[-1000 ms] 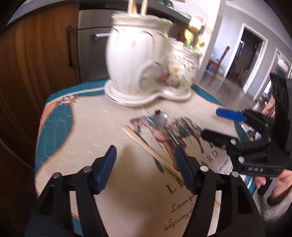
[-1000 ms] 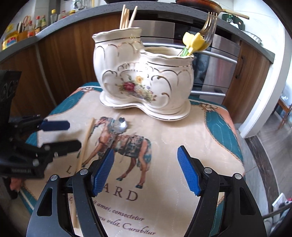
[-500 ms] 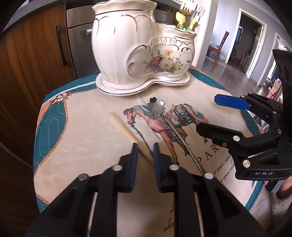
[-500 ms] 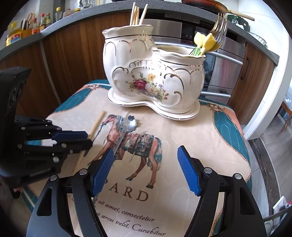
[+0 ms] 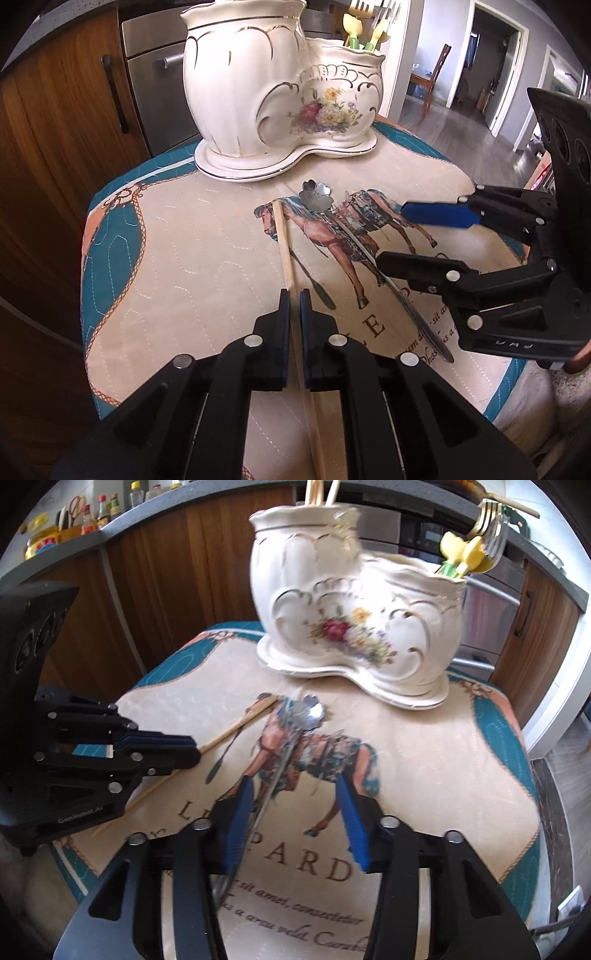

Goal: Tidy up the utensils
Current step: 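Grasp the last chopstick with the left tool while the right tool grasps the silver spoon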

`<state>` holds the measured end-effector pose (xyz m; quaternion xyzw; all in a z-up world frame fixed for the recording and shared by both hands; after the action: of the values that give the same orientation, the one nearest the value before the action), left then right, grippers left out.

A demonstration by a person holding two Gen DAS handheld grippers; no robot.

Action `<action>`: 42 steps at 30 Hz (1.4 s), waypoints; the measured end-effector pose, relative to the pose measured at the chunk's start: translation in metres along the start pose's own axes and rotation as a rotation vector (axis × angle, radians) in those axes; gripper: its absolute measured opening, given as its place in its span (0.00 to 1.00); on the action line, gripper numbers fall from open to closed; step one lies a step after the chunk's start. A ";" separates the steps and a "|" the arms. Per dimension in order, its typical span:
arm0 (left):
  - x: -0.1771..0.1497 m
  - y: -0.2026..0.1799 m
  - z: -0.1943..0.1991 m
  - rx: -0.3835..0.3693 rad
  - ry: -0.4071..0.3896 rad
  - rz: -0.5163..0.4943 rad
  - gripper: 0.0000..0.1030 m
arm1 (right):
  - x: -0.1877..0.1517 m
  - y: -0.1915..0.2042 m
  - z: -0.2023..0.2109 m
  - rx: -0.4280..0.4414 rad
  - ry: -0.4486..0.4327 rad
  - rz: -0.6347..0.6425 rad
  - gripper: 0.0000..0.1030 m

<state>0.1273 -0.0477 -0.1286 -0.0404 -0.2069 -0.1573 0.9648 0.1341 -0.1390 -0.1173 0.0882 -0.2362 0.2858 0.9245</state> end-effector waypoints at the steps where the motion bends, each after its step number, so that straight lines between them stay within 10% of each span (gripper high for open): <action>1: -0.001 0.000 -0.002 0.003 0.006 -0.005 0.05 | 0.000 0.002 -0.002 -0.004 0.007 0.006 0.34; 16: 0.000 0.001 -0.001 -0.003 -0.016 -0.021 0.06 | 0.006 0.007 -0.011 0.025 0.019 -0.040 0.04; 27: -0.005 0.003 0.001 -0.024 0.005 -0.042 0.05 | -0.016 -0.014 0.003 -0.037 0.081 0.133 0.04; 42: -0.008 0.005 0.001 -0.041 0.019 -0.024 0.07 | -0.009 -0.017 -0.002 -0.015 0.057 0.065 0.05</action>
<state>0.1219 -0.0405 -0.1313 -0.0561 -0.1948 -0.1736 0.9637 0.1378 -0.1568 -0.1244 0.0652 -0.2147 0.3163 0.9217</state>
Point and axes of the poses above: each gripper's, at about its wrist camera, not at the fingertips, and z roughly against the way its jaws point, y to its left, x to its top, the point moved 8 cm from there along -z, roughly the way its jaws point, and after that the axes turned 12 degrees about y, right-handed, at the moved point
